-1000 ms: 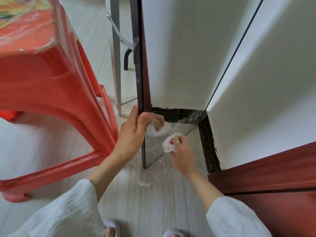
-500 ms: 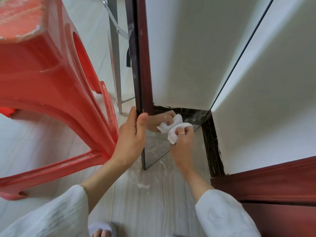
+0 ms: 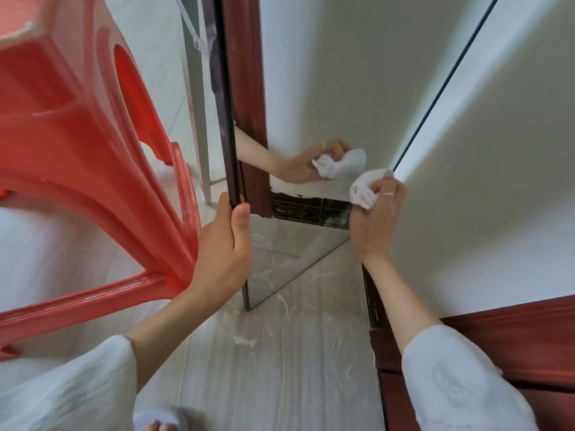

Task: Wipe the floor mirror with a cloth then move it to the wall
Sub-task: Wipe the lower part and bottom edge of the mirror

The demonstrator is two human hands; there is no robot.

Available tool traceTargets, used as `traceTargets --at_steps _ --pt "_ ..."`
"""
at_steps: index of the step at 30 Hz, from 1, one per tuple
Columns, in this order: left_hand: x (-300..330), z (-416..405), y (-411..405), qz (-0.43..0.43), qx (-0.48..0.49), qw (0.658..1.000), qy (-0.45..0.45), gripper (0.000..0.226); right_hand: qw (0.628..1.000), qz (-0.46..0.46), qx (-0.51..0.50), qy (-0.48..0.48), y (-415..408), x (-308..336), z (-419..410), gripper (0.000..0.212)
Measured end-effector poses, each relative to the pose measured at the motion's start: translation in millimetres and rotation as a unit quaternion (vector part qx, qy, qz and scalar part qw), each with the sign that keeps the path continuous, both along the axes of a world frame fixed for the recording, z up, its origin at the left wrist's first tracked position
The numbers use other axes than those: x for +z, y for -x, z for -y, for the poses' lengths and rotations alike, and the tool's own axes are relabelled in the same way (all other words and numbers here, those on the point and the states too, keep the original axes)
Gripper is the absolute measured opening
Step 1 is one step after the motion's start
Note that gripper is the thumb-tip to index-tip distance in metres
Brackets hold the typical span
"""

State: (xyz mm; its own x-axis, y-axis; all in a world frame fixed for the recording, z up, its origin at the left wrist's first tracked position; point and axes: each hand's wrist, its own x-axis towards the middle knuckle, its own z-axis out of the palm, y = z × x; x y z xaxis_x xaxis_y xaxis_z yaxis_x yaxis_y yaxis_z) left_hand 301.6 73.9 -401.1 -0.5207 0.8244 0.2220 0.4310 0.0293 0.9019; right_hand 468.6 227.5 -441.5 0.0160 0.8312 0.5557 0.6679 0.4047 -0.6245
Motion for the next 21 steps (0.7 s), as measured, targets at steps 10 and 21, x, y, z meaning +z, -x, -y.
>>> traceTargets --at_steps 10,21 --pt "-3 -3 1 -0.015 0.015 0.999 -0.026 0.059 0.986 0.089 0.091 0.11 20 -87 63 0.014" --pt "-3 -2 0 -0.027 0.012 0.999 -0.017 0.04 0.999 -0.039 0.005 -0.008 19 32 3 0.032"
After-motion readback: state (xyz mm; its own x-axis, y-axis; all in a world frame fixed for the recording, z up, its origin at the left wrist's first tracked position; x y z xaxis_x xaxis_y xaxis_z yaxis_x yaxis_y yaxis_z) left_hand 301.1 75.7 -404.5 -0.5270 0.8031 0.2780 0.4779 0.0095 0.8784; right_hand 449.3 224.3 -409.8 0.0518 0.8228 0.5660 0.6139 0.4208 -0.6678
